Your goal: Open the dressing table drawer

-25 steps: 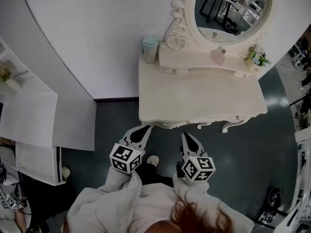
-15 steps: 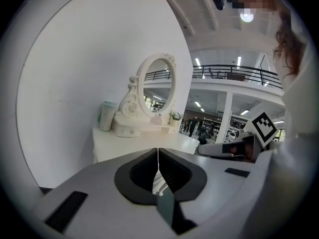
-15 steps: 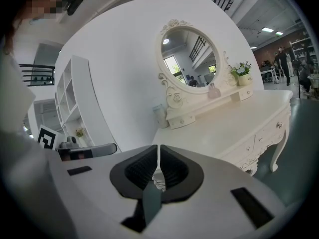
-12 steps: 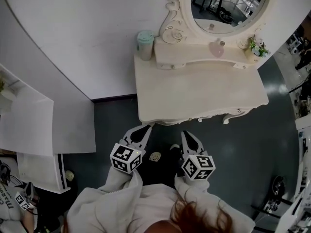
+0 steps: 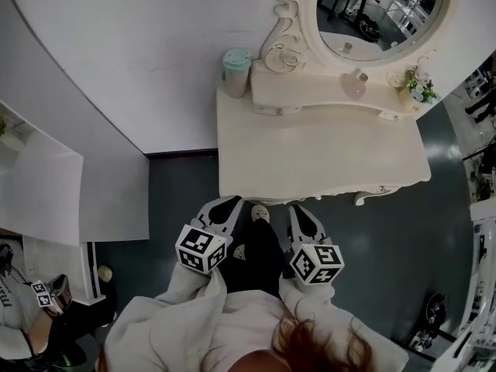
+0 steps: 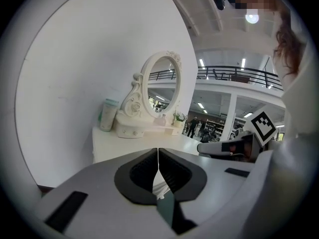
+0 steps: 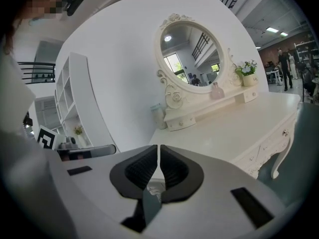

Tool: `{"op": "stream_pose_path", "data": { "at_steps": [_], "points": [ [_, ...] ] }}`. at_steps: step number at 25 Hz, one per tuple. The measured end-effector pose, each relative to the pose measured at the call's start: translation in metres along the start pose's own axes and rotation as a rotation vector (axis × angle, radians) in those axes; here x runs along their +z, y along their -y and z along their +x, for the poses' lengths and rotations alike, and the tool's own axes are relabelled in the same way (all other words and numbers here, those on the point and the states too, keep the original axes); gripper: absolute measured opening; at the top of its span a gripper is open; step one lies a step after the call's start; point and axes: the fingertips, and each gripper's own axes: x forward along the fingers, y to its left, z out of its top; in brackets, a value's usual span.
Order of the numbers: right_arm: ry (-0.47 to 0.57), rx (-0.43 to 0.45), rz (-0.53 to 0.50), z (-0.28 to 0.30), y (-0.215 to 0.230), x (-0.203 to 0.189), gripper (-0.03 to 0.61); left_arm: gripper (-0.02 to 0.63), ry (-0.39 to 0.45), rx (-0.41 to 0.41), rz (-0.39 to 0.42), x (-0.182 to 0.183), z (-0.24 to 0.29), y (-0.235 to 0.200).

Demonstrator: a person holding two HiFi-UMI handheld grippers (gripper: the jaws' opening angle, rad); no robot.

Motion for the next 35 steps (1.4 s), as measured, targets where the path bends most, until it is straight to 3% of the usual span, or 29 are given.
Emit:
{"op": "stream_pose_path", "data": {
  "at_steps": [12, 23, 32, 35],
  "points": [
    [-0.037, 0.078, -0.048, 0.079, 0.029, 0.056, 0.041, 0.020, 0.048, 0.109, -0.033, 0.040, 0.055, -0.043],
    [-0.075, 0.097, -0.048, 0.139, 0.067, 0.083, 0.043, 0.020, 0.040, 0.154, -0.060, 0.057, 0.113, -0.074],
    [-0.126, 0.123, -0.060, 0.186, 0.080, 0.089, 0.046, 0.020, 0.010, 0.222, -0.094, 0.059, 0.131, -0.099],
    [-0.152, 0.145, -0.101, 0.203, 0.077, 0.091, 0.114, 0.020, 0.002, 0.239, -0.105, 0.060, 0.138, -0.108]
  ]
}}
